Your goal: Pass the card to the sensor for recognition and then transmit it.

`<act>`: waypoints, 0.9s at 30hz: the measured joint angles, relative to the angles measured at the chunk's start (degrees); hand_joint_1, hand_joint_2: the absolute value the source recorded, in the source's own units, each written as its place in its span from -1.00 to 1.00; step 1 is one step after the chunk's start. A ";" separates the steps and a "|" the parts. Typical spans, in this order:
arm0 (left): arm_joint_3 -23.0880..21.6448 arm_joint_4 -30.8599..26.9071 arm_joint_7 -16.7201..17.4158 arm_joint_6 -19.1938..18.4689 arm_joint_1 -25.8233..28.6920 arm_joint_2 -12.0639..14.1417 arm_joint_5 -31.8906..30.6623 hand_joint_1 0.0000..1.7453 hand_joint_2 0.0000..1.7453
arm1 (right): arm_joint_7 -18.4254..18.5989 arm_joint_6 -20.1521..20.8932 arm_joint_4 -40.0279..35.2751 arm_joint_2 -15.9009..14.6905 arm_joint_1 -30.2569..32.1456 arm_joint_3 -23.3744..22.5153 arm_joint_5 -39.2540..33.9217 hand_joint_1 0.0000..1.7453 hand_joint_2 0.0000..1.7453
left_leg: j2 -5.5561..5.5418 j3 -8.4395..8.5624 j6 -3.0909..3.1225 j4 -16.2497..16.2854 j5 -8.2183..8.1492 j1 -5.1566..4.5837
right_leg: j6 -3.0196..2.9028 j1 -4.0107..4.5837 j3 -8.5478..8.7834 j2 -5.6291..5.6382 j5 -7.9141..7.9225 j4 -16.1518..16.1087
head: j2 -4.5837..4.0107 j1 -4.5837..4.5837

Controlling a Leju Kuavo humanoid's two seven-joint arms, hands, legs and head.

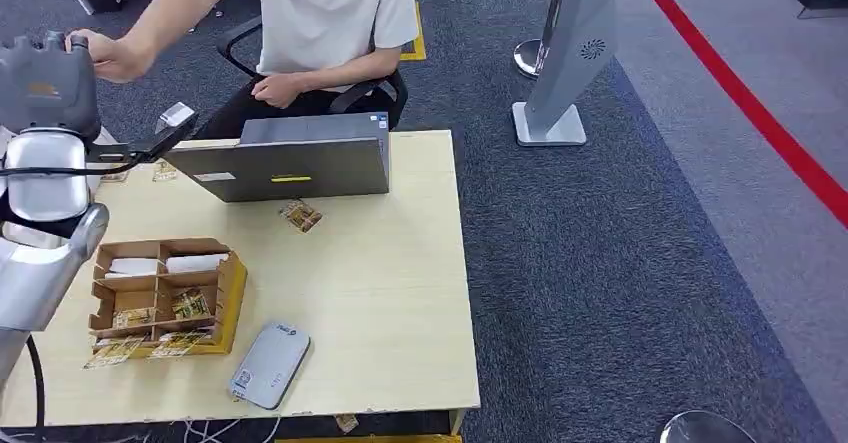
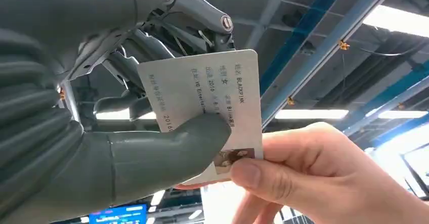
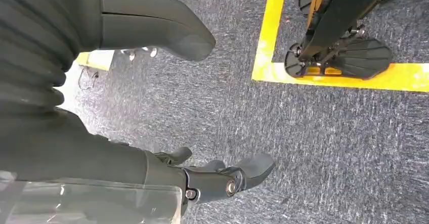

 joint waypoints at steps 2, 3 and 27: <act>0.70 0.13 -0.52 -0.13 0.08 -0.37 0.00 -1.00 1.00 | 0.00 0.00 0.00 -0.02 0.02 0.00 -0.02 -1.00 1.00 | 0.00 0.00 0.00 0.00 0.00 0.00 | 0.00 0.00 0.00 0.00 0.00 0.00 | 0.00 0.00; 1.09 0.22 -0.70 -0.33 0.12 -0.57 0.00 -1.00 1.00 | 0.02 0.00 0.00 -0.02 0.00 0.00 -0.13 -1.00 1.00 | -0.01 0.00 0.00 0.00 0.00 0.00 | 0.00 0.00 0.00 0.00 0.00 0.00 | 0.00 0.00; 5.64 -20.95 -7.74 6.51 21.31 -3.24 0.00 -1.00 1.00 | 0.90 -1.62 0.00 0.09 0.11 -0.90 -3.00 -1.00 1.00 | 0.06 0.01 0.02 -0.02 -0.07 -0.07 | 0.03 -0.04 0.01 0.03 -0.03 -0.03 | 0.00 0.00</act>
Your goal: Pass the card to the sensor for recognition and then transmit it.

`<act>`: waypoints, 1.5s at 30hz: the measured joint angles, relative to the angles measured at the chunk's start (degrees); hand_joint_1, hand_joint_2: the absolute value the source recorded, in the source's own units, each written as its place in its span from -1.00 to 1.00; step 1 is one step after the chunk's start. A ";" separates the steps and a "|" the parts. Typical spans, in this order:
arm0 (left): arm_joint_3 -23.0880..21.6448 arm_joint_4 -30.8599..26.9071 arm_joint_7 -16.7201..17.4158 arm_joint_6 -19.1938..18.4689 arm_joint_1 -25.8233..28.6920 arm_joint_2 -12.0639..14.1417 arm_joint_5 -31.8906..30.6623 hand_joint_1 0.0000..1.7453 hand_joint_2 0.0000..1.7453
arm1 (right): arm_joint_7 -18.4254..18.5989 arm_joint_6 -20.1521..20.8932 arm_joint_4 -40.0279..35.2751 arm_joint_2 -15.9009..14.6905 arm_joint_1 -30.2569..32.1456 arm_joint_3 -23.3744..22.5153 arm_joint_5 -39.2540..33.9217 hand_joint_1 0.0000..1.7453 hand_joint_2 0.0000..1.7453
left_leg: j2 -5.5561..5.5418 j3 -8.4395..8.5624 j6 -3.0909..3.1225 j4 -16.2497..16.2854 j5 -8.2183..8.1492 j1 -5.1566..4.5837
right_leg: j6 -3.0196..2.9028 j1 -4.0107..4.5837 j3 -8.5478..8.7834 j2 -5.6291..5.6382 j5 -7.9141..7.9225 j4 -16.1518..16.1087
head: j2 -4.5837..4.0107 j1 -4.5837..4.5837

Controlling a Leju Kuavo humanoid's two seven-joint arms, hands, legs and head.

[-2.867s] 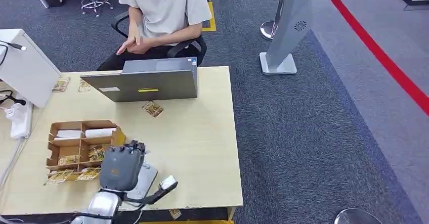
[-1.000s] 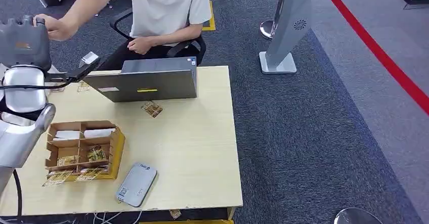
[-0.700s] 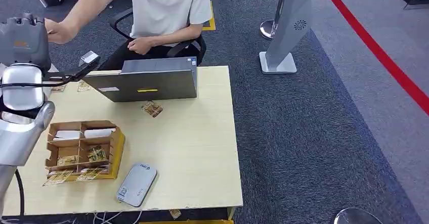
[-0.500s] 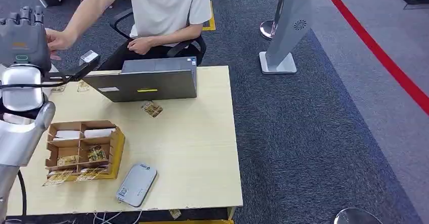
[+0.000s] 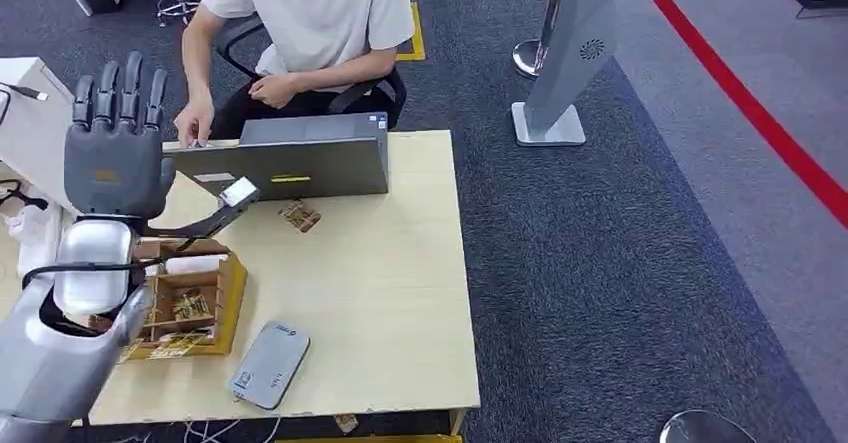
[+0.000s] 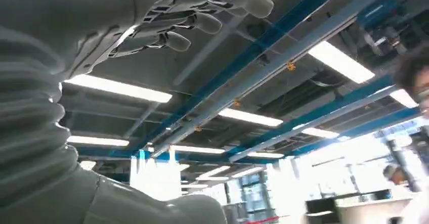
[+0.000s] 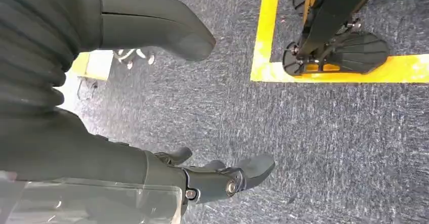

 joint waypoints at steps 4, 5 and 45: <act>0.74 -7.86 -5.00 0.33 9.06 -2.09 0.00 -1.00 1.00 | 0.31 -0.78 0.00 0.30 -0.01 -2.20 -1.26 -1.00 1.00 | -0.03 -0.05 0.01 0.01 -0.01 0.02 | 0.01 0.00 -0.05 0.00 -0.02 -0.02 | 0.00 0.04; 0.83 -8.91 -5.15 0.33 10.30 -2.30 0.00 -1.00 1.00 | 0.31 -0.85 0.00 0.31 -0.02 -2.51 -1.26 -1.00 1.00 | -0.03 -0.06 0.01 0.00 -0.01 0.02 | 0.01 0.00 -0.05 0.00 -0.02 -0.02 | 0.00 0.02; 15.80 -11.31 -11.43 6.82 38.40 -12.39 0.00 -1.00 1.00 | 0.72 -2.91 -0.33 0.83 0.00 -7.76 -4.02 -1.00 1.00 | -0.06 -0.04 0.07 -0.03 -0.09 0.00 | 0.10 0.00 -0.01 -0.06 -0.13 -0.03 | 0.00 0.00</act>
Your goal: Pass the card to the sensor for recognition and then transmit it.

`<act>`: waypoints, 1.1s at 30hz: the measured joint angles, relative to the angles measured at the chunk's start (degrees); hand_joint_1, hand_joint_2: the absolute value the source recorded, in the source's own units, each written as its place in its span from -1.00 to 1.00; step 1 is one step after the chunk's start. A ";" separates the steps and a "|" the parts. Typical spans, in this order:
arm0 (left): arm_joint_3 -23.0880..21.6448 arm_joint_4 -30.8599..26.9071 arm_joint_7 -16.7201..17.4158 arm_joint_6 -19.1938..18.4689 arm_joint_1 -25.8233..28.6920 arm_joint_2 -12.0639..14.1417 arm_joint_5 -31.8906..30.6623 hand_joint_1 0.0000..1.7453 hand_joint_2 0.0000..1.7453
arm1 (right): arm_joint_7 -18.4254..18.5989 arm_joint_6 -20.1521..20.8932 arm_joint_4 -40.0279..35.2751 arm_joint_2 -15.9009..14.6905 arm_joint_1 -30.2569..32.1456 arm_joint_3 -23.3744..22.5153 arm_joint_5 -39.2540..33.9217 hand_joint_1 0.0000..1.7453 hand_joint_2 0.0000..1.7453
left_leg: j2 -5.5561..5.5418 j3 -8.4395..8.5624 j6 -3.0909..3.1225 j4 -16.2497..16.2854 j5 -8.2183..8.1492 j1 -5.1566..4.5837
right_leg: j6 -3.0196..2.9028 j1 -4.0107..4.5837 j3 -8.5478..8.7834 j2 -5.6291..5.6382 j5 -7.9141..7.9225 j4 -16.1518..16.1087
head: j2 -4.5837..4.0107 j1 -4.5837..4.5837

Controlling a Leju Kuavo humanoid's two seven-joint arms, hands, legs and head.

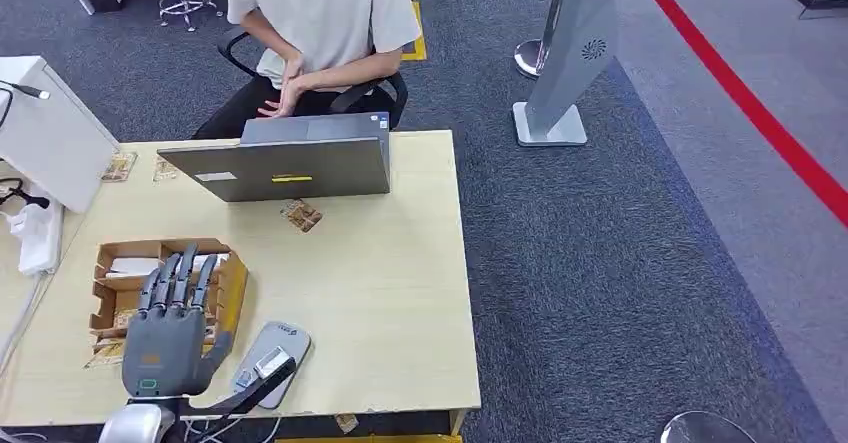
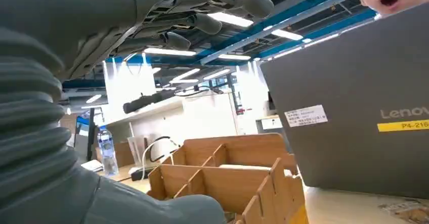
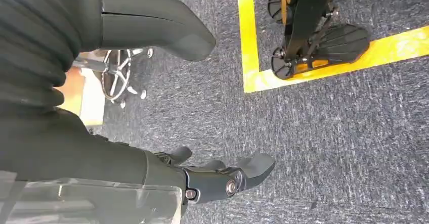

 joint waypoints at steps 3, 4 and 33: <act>1.05 0.83 0.61 0.00 -0.04 -0.35 0.00 -1.00 1.00 | 0.06 0.04 0.00 0.00 0.01 0.00 0.09 -1.00 1.00 | 0.00 0.01 0.00 0.00 0.00 0.00 | 0.00 0.00 0.00 0.00 0.00 0.00 | 0.00 0.00; 1.44 1.22 0.68 0.00 -0.07 -0.44 0.00 -1.00 1.00 | 0.11 0.09 0.00 0.00 0.00 0.00 0.33 -1.00 1.00 | 0.00 0.01 0.00 0.00 0.00 0.00 | 0.00 0.00 0.00 0.00 0.00 0.00 | 0.00 0.00; 2.69 8.55 1.86 0.52 4.35 -1.84 0.00 -1.00 1.00 | 0.09 0.37 0.00 0.02 0.00 0.00 0.52 -1.00 1.00 | 0.01 0.01 0.06 0.00 -0.04 0.00 | 0.01 0.00 0.00 0.00 -0.01 -0.01 | 0.00 0.00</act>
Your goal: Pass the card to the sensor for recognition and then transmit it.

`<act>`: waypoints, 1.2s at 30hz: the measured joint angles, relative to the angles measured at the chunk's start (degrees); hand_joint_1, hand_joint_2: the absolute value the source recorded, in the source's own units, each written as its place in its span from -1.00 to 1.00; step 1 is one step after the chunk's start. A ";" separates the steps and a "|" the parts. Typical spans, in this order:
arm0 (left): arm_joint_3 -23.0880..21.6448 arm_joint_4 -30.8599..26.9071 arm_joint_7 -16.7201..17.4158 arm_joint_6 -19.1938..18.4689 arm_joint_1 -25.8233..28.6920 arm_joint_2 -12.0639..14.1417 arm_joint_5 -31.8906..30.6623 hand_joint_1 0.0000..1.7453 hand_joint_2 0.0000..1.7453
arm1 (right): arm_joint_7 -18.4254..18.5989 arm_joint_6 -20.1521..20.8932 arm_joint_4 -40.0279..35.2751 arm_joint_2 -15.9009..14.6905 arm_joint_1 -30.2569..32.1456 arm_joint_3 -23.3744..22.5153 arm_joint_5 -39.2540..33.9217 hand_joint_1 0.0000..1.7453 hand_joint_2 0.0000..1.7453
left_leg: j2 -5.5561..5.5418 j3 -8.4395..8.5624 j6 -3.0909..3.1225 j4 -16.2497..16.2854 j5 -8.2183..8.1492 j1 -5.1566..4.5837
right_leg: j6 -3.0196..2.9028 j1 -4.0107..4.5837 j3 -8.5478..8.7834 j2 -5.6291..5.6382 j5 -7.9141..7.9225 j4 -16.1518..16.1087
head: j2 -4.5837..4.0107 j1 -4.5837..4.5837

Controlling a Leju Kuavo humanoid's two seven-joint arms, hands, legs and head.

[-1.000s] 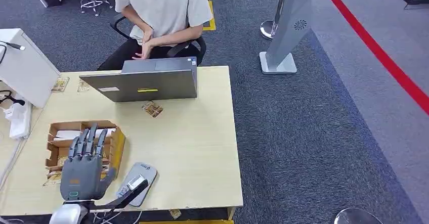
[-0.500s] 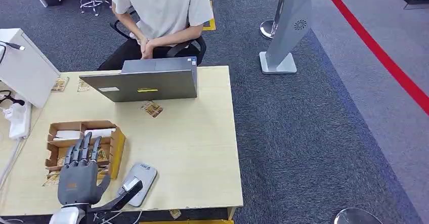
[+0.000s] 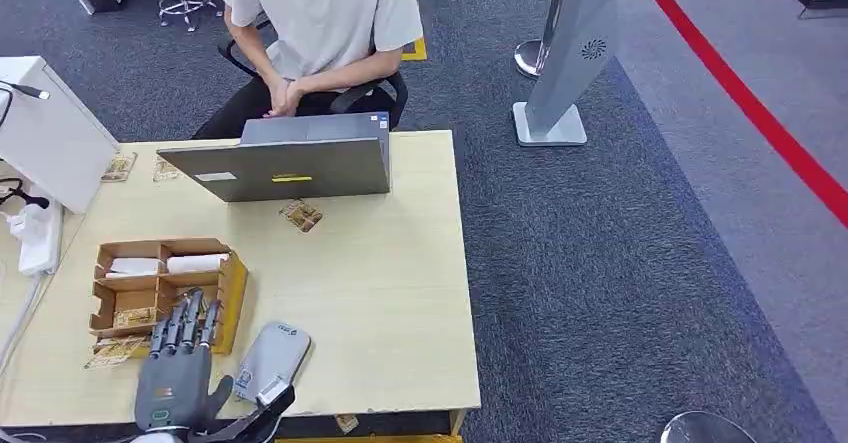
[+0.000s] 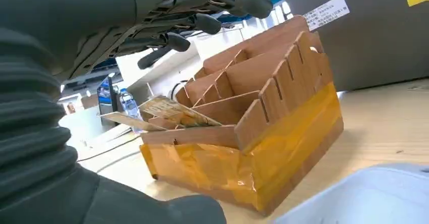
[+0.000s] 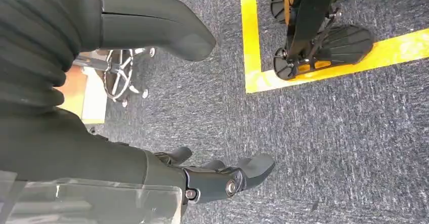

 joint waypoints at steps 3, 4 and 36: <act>-0.07 0.07 0.00 0.00 0.01 0.00 0.00 -1.00 1.00 | -0.09 0.07 0.00 0.00 0.01 0.00 0.00 -1.00 1.00 | 0.00 0.00 0.00 0.00 0.00 0.00 | 0.00 0.00 0.00 0.00 0.00 0.00 | 0.00 0.00; -0.09 0.07 0.00 0.00 0.01 0.00 0.00 -1.00 1.00 | -0.17 0.07 0.00 0.00 0.00 0.00 0.00 -1.00 1.00 | 0.00 0.00 0.00 0.00 0.00 0.00 | 0.00 0.00 0.00 0.00 0.00 0.00 | 0.00 0.00; -0.94 -0.31 16.37 2.08 -2.35 8.87 0.00 -1.00 1.00 | -0.11 0.79 0.00 0.02 -0.01 0.13 0.52 -1.00 1.00 | 0.00 0.00 0.00 0.00 0.00 0.00 | 0.00 0.00 0.00 0.00 0.00 0.00 | 0.00 0.00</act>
